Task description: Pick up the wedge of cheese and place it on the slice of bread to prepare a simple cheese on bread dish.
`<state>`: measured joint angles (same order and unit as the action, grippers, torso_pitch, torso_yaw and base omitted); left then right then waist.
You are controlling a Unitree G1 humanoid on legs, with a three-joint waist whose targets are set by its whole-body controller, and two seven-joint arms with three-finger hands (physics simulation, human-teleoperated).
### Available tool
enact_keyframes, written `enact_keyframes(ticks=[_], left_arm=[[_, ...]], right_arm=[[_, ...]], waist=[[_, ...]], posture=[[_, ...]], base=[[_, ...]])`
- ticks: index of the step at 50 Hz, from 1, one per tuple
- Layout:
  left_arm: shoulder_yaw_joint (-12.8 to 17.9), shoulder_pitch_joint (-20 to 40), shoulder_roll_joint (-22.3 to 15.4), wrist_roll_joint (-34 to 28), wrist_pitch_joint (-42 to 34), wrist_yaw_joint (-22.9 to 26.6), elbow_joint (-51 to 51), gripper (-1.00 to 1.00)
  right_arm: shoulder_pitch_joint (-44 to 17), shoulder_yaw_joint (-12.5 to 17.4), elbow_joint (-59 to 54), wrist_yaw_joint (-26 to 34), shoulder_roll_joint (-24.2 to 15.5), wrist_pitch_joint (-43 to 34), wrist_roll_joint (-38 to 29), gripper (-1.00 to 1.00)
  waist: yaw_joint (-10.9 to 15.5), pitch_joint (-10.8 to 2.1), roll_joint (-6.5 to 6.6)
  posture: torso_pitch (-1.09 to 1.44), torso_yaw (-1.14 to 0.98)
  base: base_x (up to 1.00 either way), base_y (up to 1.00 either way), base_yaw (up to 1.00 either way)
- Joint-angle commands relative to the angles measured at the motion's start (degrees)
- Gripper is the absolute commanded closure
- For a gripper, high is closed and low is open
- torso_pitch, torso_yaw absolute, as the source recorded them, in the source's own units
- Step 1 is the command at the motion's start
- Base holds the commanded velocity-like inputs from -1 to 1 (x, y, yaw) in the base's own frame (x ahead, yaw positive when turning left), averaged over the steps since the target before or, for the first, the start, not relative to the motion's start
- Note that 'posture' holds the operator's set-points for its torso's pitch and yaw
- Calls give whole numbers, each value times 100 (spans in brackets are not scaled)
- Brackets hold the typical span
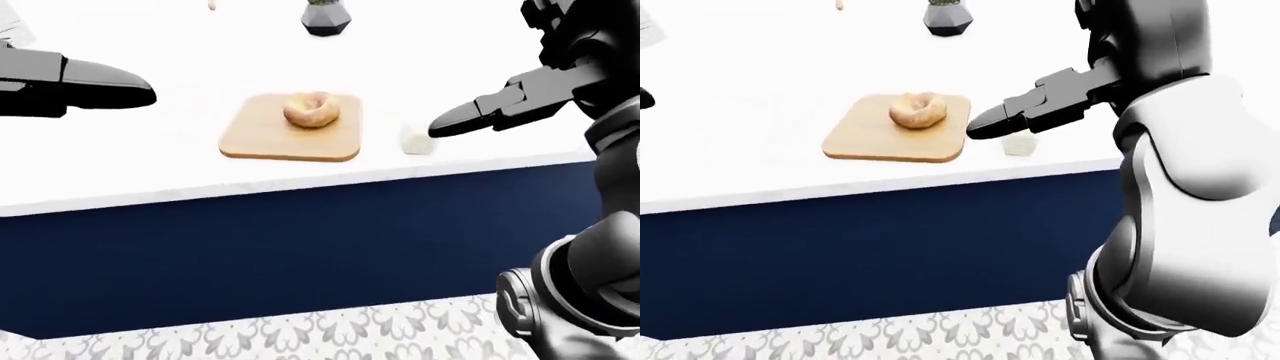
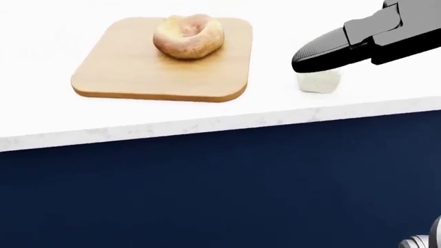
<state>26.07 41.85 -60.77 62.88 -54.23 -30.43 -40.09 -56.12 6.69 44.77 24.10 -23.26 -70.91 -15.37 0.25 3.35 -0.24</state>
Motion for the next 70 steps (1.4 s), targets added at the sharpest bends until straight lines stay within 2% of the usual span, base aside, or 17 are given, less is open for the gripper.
enact_keyframes(ticks=[1,7,9,11,12,13,17,29,30,35,44,45,47,49,50,53,70], left_arm=[[194,118,-102,-118,117,-61,56,-100],[214,116,-106,-106,118,-55,57,-100],[211,121,-111,-98,119,-62,59,-100],[197,113,-106,-119,131,-50,64,-100],[197,112,-105,-123,129,-46,62,-100],[198,113,-104,-126,127,-44,61,-100],[191,114,-93,-146,130,-32,64,-100],[198,127,-68,-161,94,-27,47,-100],[203,125,-67,-156,91,-28,44,-100],[196,110,-41,-158,85,-32,23,-100],[227,213,-128,-25,48,-84,32,-100],[221,206,-138,-15,65,-92,37,-100],[205,189,-155,-14,103,-97,48,-100],[195,182,-164,-10,123,-104,55,-100],[187,176,-164,-15,134,-104,58,-100],[188,164,-169,-11,139,-105,51,-100],[216,72,-113,-48,159,-87,37,-100]], right_arm=[[-172,5,81,2,-15,174,11,-100],[-184,-1,90,11,-28,155,-9,-100],[-209,-8,105,16,-30,116,-19,-100],[-196,16,101,22,-19,144,-12,-100],[-203,17,102,10,-20,132,-23,-100],[-205,66,78,-2,12,136,-3,-100],[-140,127,46,-34,8,195,50,-100],[-126,113,94,-102,-27,128,179,-100],[-118,133,102,-99,-20,126,201,-100],[-125,124,147,-117,-31,72,250,-100],[-130,136,96,-175,-97,134,263,-100],[-125,137,97,-177,-97,145,266,-100],[-159,140,116,-176,-106,100,274,-100],[-147,150,108,-180,-109,121,283,-100],[-155,149,113,-185,-113,110,283,-100],[-159,119,125,-197,-126,93,272,-100],[-42,164,78,-229,-66,198,321,-100]], waist=[[39,-100,-13],[12,-43,250],[-33,-59,429],[-75,-147,764],[-91,72,478],[-105,66,507],[-130,116,221],[-121,9,326],[-109,-120,342],[-76,15,264],[-46,-47,173],[-37,-79,177],[-121,52,234],[-183,49,421],[-216,102,363],[-215,35,320],[-145,29,280]], posture=[[0,0],[0,0],[0,0],[0,0],[0,0],[0,0],[0,0],[0,0],[0,0],[0,0],[0,0],[0,0],[0,0],[0,0],[0,0],[0,0],[0,0]], base=[[0,0,25],[0,0,25],[0,0,27],[0,0,26],[0,0,0],[0,0,0],[0,0,0],[0,0,0],[10,0,0],[15,0,0],[14,0,0],[6,0,0],[4,0,0],[2,0,0],[1,0,0],[1,0,0],[0,0,0]])
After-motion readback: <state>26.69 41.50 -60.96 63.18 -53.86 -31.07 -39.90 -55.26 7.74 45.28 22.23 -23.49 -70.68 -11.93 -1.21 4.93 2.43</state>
